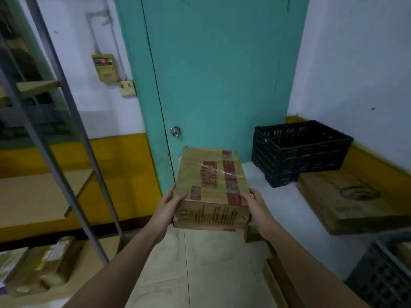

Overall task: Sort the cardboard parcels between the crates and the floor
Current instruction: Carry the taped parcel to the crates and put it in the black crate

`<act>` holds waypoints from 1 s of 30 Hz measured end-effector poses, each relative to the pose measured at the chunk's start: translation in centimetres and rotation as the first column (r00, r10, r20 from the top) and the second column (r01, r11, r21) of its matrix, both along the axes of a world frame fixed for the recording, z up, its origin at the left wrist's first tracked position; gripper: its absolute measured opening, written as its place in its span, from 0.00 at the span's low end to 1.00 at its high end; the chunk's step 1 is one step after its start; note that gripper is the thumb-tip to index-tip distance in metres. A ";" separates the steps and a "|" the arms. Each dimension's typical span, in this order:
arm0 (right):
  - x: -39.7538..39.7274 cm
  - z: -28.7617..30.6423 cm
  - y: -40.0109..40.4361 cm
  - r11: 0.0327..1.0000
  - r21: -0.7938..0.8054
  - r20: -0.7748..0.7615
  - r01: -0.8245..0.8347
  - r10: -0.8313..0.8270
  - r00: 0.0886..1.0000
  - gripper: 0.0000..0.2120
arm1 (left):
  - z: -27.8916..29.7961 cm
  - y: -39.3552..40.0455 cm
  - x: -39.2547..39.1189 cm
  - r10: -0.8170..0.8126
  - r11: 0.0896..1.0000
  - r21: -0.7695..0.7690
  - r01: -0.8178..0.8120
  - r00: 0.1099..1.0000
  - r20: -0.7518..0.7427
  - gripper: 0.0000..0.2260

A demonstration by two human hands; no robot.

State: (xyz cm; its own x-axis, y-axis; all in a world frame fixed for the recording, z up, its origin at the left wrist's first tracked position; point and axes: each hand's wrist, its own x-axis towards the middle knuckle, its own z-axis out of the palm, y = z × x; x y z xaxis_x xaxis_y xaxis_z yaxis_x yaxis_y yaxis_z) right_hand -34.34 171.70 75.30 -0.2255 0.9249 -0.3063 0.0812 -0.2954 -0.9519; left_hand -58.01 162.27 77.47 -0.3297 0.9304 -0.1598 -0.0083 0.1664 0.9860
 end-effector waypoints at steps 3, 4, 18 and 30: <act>-1.5 -0.8 3.9 0.999 -0.042 0.025 -0.004 0.005 1.000 0.22 | -0.7 4.4 -1.7 -0.038 0.999 -0.009 0.038 0.999 -0.008 0.25; -1.9 -1.4 5.3 0.998 -0.060 0.041 0.003 0.000 0.999 0.22 | -1.1 5.8 -2.3 -0.056 0.998 -0.018 0.056 0.998 -0.008 0.24; -4.9 -7.7 13.0 0.931 -0.089 0.106 0.354 -0.345 0.933 0.10 | -10.4 27.8 -7.1 -0.588 0.799 -0.111 0.591 0.806 0.065 0.35; 1.7 -16.1 14.6 0.581 -0.033 0.306 0.813 -0.769 0.561 0.32 | -14.2 39.7 5.4 -0.886 0.424 -0.261 0.867 0.456 0.078 0.42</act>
State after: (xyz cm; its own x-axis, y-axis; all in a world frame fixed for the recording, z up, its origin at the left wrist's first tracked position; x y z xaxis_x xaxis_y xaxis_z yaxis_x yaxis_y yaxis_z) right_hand -32.61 186.30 59.22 0.6723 0.6286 -0.3909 -0.0499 -0.4883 -0.8712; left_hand -52.58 201.93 63.24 0.6250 0.6566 -0.4222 0.3359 0.2620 0.9047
